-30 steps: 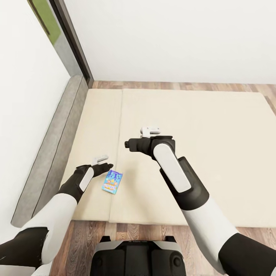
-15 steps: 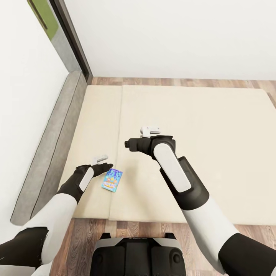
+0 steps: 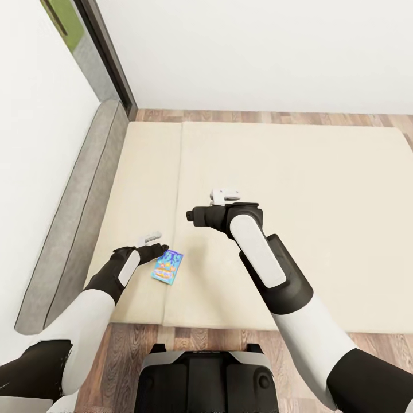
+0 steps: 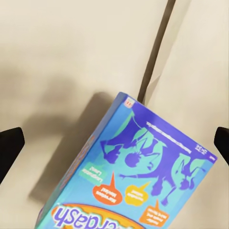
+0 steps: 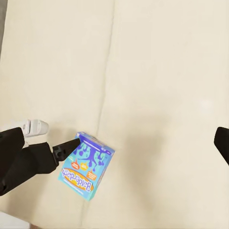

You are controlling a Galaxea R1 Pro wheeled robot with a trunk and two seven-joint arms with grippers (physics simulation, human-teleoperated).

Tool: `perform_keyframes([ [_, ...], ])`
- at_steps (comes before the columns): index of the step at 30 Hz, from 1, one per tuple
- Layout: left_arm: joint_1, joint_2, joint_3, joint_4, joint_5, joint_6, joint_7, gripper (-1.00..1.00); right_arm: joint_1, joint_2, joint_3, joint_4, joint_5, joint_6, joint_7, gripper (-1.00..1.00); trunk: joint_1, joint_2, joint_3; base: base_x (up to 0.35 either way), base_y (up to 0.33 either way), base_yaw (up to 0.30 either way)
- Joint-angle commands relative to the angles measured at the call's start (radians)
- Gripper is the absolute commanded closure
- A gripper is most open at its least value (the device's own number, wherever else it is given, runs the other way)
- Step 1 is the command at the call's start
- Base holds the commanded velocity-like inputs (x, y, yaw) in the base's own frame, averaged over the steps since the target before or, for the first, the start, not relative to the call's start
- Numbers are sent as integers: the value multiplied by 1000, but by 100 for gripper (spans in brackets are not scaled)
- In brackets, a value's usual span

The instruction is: Put all the toys in the child's room - the three board games (two on the bed and one on the table), the two jigsaw puzzles on the table, and the tennis ball on the table - inside the toy box on the table in the child's room.

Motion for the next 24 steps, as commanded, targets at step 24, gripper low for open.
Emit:
perform_keyframes([
  [24, -3, -1, 5, -8, 9, -61, 2, -100, -1, 0, 0, -1, -20, 6, -9, -100, 0, -2, -38, 0, 0, 0],
])
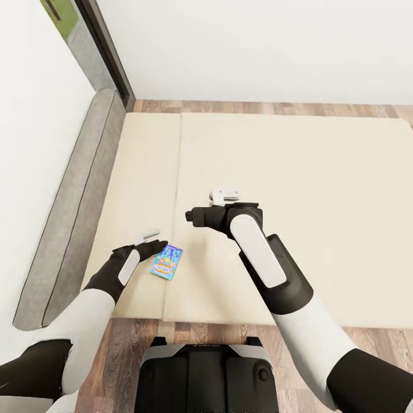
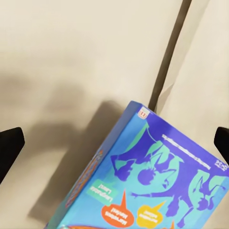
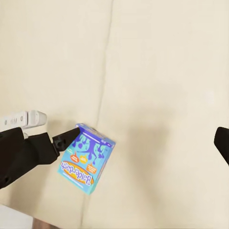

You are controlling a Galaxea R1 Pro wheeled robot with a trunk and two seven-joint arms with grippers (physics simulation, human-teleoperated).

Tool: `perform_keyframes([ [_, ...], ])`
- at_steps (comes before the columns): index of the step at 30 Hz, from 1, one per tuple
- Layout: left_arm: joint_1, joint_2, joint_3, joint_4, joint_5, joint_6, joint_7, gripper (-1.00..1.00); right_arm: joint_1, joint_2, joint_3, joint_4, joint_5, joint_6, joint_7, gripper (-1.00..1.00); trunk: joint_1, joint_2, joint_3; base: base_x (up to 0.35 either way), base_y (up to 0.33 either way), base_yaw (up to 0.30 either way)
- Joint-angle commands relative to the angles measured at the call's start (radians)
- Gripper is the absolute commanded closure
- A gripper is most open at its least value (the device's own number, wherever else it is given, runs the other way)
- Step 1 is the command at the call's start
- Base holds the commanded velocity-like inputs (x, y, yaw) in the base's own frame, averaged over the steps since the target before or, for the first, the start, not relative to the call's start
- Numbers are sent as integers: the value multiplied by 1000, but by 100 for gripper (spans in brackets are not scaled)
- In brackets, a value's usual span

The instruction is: Put all the toys in the child's room - the three board games (two on the bed and one on the table), the two jigsaw puzzles on the table, and the tennis ball on the table - inside the toy box on the table in the child's room.

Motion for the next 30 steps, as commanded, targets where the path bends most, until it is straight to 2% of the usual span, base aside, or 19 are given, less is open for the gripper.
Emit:
perform_keyframes([
  [1, 0, -1, 5, -2, 8, 6, 1, -100, -1, 0, 0, -1, -8, 4, -10, -100, 1, -2, -3, 0, 0, 0],
  [21, -2, -5, 3, -10, 14, -19, 1, -100, -1, 0, 0, -1, -9, 4, -9, -100, 1, -2, -33, 0, 0, 0],
  [30, -3, -19, 3, -16, 15, -31, 1, -100, 0, 0, 0, -1, -9, 4, -8, -100, 1, -2, -46, 0, 0, 0],
])
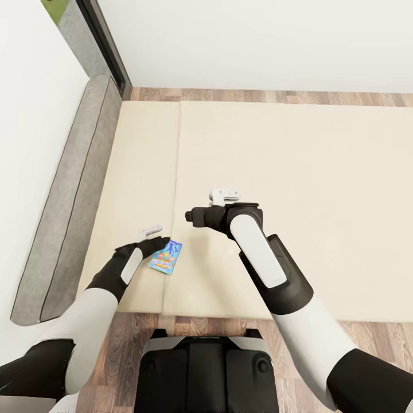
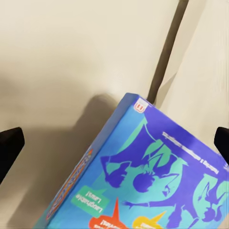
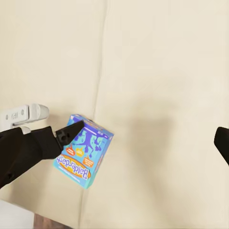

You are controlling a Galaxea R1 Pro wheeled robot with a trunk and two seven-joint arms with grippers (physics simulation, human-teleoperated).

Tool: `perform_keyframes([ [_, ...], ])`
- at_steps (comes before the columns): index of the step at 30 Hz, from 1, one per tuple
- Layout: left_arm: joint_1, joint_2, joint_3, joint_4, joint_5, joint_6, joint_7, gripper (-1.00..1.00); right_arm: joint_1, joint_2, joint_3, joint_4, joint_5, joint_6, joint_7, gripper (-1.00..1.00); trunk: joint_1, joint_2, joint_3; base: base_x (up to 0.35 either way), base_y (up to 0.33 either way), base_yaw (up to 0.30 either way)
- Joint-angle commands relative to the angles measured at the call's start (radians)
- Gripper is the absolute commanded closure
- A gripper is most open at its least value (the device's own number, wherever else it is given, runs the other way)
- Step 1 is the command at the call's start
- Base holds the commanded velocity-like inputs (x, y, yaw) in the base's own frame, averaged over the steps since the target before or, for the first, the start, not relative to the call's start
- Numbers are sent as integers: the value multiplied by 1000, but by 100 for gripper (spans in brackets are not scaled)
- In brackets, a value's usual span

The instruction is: Put all the toys in the child's room - the three board games (two on the bed and one on the table), the two jigsaw puzzles on the table, and the tennis ball on the table - inside the toy box on the table in the child's room.

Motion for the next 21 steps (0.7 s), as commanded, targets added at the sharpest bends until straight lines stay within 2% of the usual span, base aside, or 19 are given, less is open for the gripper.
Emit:
perform_keyframes([
  [1, 0, -2, 4, -6, 9, 5, 1, -100, -1, 0, 0, -1, -8, 4, -10, -100, 1, -2, -3, 0, 0, 0],
  [13, 0, -31, 2, -14, 8, -1, 1, -100, -2, 0, 0, -1, -8, 3, -8, -100, 1, -2, -19, 0, 0, 0],
  [21, -1, -34, 1, -17, 8, -2, 1, -100, -2, 0, 0, -2, -13, 3, -8, -100, 1, -2, -25, 0, 0, 0],
])
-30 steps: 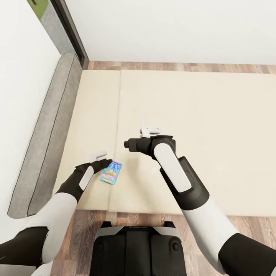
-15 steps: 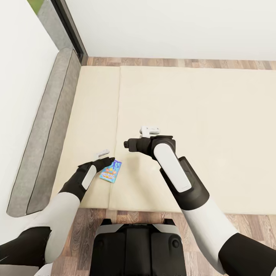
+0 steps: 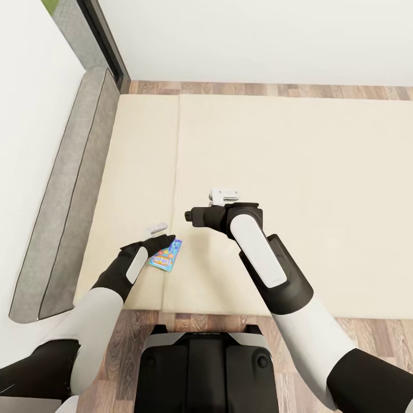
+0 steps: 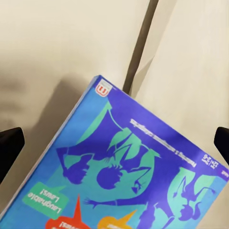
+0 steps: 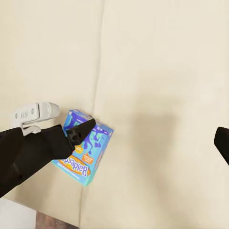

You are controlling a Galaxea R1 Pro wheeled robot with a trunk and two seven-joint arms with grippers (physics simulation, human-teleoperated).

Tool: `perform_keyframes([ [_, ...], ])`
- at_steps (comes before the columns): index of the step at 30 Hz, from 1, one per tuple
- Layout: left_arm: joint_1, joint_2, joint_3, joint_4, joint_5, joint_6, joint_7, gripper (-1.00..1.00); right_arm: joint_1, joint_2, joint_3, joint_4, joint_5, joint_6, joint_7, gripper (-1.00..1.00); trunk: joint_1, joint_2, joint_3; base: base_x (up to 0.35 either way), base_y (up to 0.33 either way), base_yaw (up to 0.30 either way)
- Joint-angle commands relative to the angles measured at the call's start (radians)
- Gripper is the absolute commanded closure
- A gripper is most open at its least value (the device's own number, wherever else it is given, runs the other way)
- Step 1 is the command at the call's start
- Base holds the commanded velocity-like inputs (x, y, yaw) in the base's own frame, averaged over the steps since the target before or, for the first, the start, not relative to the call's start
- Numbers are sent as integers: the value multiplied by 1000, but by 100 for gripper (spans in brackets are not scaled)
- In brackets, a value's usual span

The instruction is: Put all the toys in the child's room - the three board games (two on the bed and one on the table), the two jigsaw puzzles on the table, and the tennis ball on the table - inside the toy box on the table in the child's room.

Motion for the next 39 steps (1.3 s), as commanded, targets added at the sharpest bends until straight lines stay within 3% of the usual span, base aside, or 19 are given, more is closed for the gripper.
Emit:
perform_keyframes([
  [1, 0, -1, 4, -2, 8, 7, 1, -100, -1, 0, 0, -1, -9, 4, -10, -100, 1, -2, -1, 0, 0, 0],
  [39, 0, 1, 10, -18, 7, -12, 1, -100, 0, 0, 0, -1, -12, 3, -9, -100, 1, -2, -20, 0, 0, 0],
])
